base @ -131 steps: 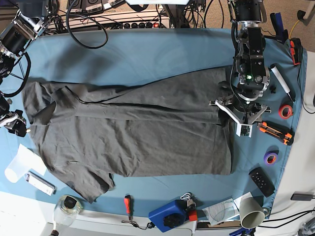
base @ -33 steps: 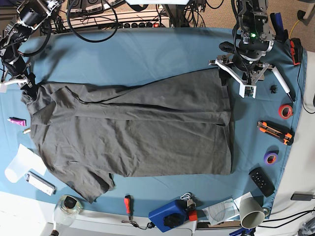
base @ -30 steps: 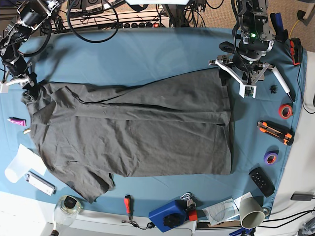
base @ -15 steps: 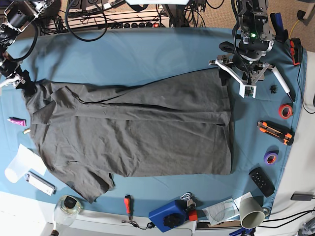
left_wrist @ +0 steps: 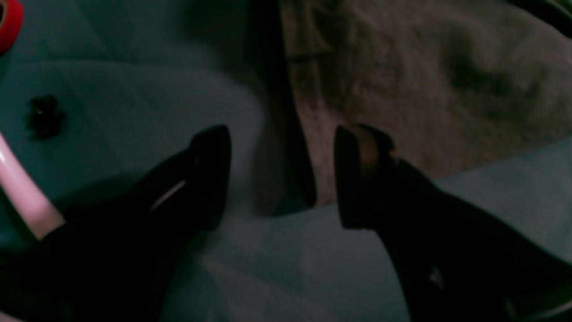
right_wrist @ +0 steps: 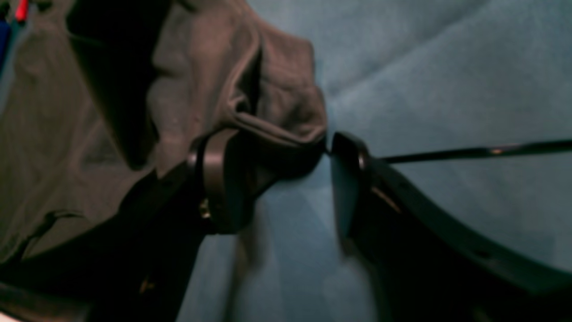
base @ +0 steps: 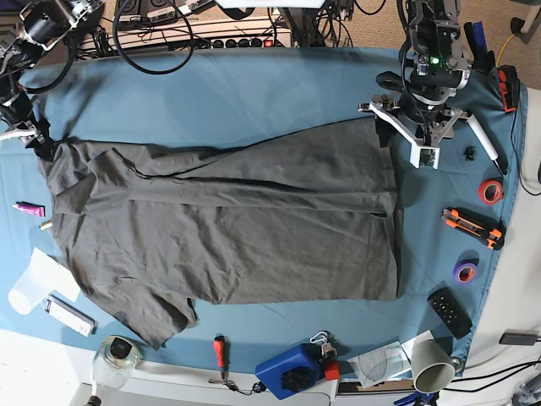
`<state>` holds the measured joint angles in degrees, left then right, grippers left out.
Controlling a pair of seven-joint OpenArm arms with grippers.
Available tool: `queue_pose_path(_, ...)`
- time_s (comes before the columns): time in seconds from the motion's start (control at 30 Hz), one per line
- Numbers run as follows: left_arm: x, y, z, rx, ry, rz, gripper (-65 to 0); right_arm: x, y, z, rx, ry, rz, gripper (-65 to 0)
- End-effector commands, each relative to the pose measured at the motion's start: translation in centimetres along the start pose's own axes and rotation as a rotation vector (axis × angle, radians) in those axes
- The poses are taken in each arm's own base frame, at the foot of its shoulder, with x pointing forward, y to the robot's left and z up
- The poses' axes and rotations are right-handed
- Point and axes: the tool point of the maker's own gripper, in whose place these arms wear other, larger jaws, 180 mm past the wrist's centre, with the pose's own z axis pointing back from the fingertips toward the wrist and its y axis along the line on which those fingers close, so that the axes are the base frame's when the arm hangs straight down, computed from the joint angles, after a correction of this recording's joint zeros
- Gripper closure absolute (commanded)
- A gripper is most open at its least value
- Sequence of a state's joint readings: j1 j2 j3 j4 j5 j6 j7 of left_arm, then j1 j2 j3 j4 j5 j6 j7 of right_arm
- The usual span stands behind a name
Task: Fold the T-shirt properly
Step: 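Regrasp the folded shirt edge with the right and left grippers, then drag the folded shirt back toward the arms with both grippers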
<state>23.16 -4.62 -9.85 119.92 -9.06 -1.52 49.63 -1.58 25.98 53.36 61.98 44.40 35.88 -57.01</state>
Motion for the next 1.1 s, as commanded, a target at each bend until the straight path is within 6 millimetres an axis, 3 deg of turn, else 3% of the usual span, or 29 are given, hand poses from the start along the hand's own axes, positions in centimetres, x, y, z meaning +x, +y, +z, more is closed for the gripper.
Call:
queue_pose_path(0.0, 1.1, 0.0, 0.3, 0.002, -0.042, -0.006, -36.9, 1.8, 0.2, 0.4, 0.003, -0.045, 0.024, -30.9)
queue_pose_path(0.13, 1.1, 0.0, 0.3, 0.002, -0.043, -0.006, -36.9, 1.5, 0.5, 0.0, 0.009, -0.056, 0.012, -30.9)
queue_pose_path(0.57, 1.7, 0.0, 0.3, 0.002, -0.078, -0.005, -36.9, 3.1, 1.8, -0.6, 0.04, -0.091, 0.013, -30.9)
queue_pose_path(0.77, 3.1, -0.1, 0.4, -0.004, -0.155, 0.0, -36.9, 2.5, 1.7, -0.6, 0.039, -0.054, 0.013, -30.9)
queue_pose_path(0.97, 0.8, -1.6, -1.8, -0.071, -0.058, 0.091, -36.9, 2.3, 1.7, -0.6, 0.039, -0.042, 0.014, -30.9)
queue_pose_path(1.07, 0.6, -2.8, -3.2, -0.118, -0.023, 0.111, -36.9, 2.2, 1.7, -0.6, 0.039, -0.042, 0.014, -30.9)
